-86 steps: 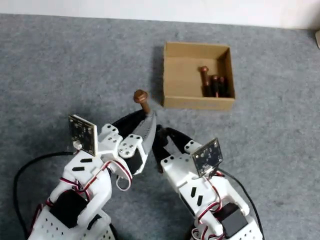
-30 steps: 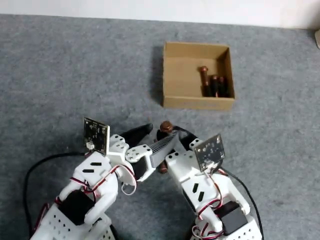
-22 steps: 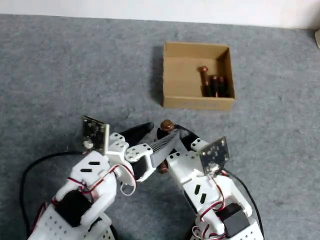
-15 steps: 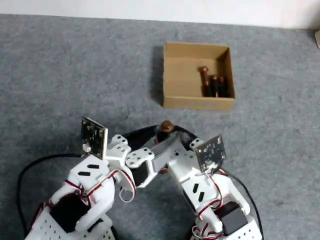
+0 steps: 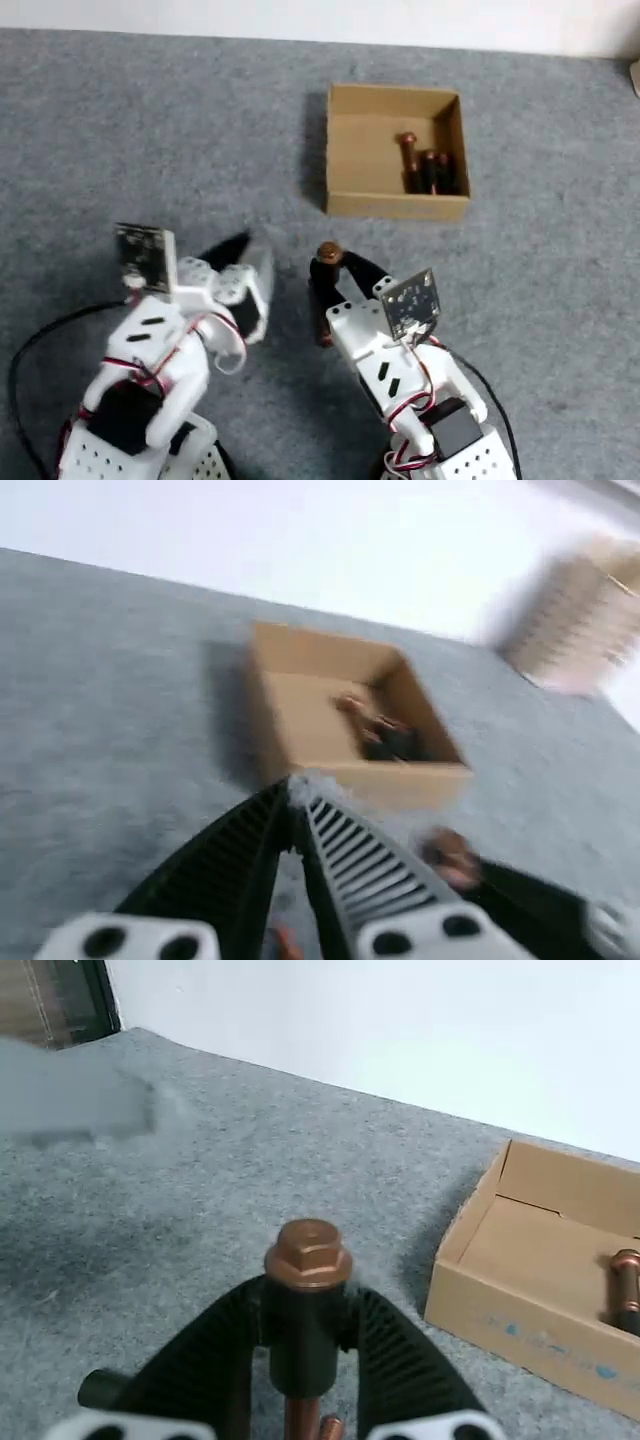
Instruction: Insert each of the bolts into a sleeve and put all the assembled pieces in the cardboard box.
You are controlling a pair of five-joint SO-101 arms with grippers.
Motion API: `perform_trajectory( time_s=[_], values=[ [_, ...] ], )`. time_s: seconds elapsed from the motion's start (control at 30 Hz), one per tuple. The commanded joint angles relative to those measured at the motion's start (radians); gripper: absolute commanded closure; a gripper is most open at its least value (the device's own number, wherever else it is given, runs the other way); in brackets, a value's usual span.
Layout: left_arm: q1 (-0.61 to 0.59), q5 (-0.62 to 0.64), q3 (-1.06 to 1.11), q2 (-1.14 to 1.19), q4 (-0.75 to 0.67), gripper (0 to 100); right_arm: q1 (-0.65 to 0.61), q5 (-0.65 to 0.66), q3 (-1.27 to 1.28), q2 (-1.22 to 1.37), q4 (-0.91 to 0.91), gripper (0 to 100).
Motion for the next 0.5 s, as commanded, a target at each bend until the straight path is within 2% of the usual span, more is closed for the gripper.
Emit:
perform_trajectory(
  time_s=[0.0,0.2,0.37,0.47],
  values=[
    [-0.070,0.000,0.030,0.008,-0.018,99,0.013,0.009,-0.013,-0.015,-0.041,99.4],
    [-0.076,-0.003,0.091,0.214,-0.227,99,0.033,0.009,-0.015,-0.013,-0.041,99.4],
    [-0.082,-0.064,-0.035,0.547,-0.235,99,0.048,0.009,-0.018,-0.007,-0.042,99.4],
    [-0.133,-0.066,-0.113,0.730,-0.239,99,0.058,0.009,-0.015,-0.007,-0.042,99.4]
  ],
)
